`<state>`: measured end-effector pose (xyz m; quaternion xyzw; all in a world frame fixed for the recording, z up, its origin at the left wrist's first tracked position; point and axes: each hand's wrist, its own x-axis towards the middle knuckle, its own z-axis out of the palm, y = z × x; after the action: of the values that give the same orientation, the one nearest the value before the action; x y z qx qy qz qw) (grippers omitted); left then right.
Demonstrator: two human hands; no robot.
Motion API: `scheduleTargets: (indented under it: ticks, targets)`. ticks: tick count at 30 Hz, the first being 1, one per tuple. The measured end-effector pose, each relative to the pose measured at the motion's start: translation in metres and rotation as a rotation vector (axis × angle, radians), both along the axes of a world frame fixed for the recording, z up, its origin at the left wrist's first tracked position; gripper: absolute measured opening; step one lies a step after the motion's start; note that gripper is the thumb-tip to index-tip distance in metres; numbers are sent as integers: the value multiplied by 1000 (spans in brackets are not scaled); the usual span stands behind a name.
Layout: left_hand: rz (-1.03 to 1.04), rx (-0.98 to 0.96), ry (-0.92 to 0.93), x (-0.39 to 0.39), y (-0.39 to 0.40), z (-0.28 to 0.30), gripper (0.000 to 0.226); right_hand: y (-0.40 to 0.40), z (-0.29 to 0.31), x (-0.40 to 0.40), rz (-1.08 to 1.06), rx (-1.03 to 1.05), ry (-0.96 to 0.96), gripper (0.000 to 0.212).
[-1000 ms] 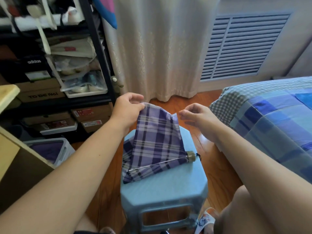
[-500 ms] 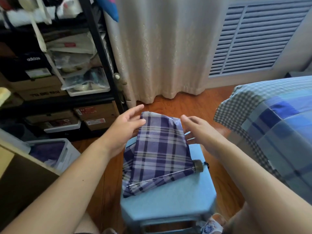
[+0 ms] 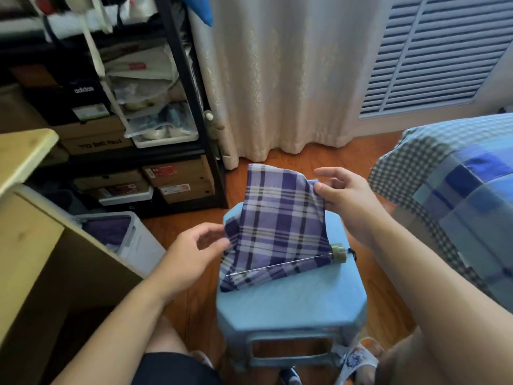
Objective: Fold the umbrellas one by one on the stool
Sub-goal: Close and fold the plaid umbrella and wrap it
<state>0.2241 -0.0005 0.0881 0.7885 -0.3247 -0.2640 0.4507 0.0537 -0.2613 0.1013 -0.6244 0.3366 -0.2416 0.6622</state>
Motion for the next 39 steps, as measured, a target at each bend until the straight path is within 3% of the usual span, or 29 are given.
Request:
scheduleTargets:
  ticks: [5,8,13,20,22,25,27,32,36,39]
  targets:
    - [174,-122,71,-6,-19,-16,11,6,-2,1,57,115,23,25]
    - [187,-115,26,-13,-20,-14,12,10,2,3,64,53,28,29]
    - [191,-41,30,-8,-15,-17,23,11,5,1,-42,27,-15,17]
    - [148,-76,172,-8,-28,7,16,16,8,3,-7,56,-4,21]
    - [134,-139,220,-8,-38,18,26,16,9,4,-20,75,-32,22]
    - [71,-226,183,-5,-57,31,61,17,11,2,-17,107,-64,19]
    - [24,-258,144,-6,-71,42,66,17,13,-1,-3,105,-73,19]
    - [28,-367,140,-10,-94,65,32,18,18,-8,7,7,-19,22]
    - [54,-421,182,-13,-92,67,24,25,21,-15,15,3,-4,32]
    - [79,-444,226,-18,-90,67,22,33,23,-17,91,83,-52,23]
